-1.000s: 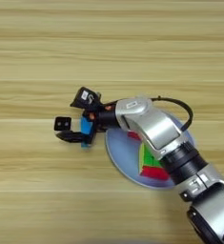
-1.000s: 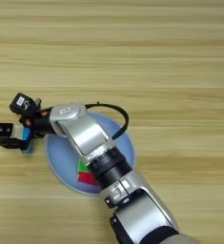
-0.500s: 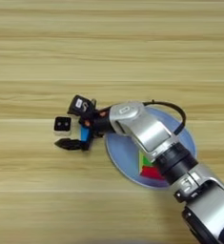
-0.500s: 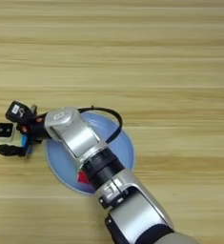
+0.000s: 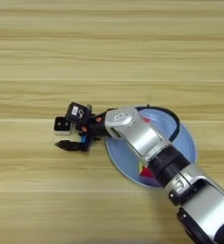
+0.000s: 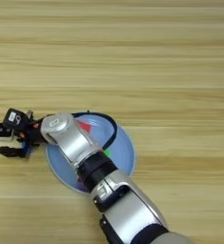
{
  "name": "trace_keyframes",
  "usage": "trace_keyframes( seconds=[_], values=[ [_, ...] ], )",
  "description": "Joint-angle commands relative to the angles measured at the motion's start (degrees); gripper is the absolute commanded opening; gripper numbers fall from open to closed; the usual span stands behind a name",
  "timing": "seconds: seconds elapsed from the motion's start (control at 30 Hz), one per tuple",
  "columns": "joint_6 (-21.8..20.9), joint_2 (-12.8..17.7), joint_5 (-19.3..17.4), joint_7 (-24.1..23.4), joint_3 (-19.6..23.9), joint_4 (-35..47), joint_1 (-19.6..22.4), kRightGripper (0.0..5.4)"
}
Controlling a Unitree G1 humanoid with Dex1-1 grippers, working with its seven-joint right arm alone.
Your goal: Move the objects on the table
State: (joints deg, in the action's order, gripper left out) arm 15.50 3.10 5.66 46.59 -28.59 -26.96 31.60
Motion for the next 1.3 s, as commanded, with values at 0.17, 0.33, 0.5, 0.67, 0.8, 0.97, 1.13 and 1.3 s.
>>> trace_keyframes(
  seconds=[0.17, 0.33, 0.5, 0.67, 0.8, 0.97, 1.13, 1.3],
  values=[
    [-2.9, -1.7, -0.1, -1.6, 2.5, 1.3, 4.9, 3.35],
    [-2.9, -2.0, 0.0, -1.6, 3.1, 1.0, 5.1, 2.73],
    [-2.8, -2.3, -0.2, -1.6, 3.8, 1.1, 5.5, 2.48],
    [-2.7, -2.1, -0.3, -1.4, 4.4, 1.3, 5.7, 2.48],
    [-2.3, -2.2, -0.5, -1.3, 4.7, 1.8, 5.9, 2.48],
    [-1.1, -1.9, -1.1, -0.7, 5.6, 4.2, 6.1, 2.48],
    [0.6, -1.1, -2.1, -0.2, 7.2, 6.9, 6.5, 2.48],
    [2.7, 0.4, -3.5, 1.0, 9.2, 10.7, 6.8, 2.48]
  ],
)
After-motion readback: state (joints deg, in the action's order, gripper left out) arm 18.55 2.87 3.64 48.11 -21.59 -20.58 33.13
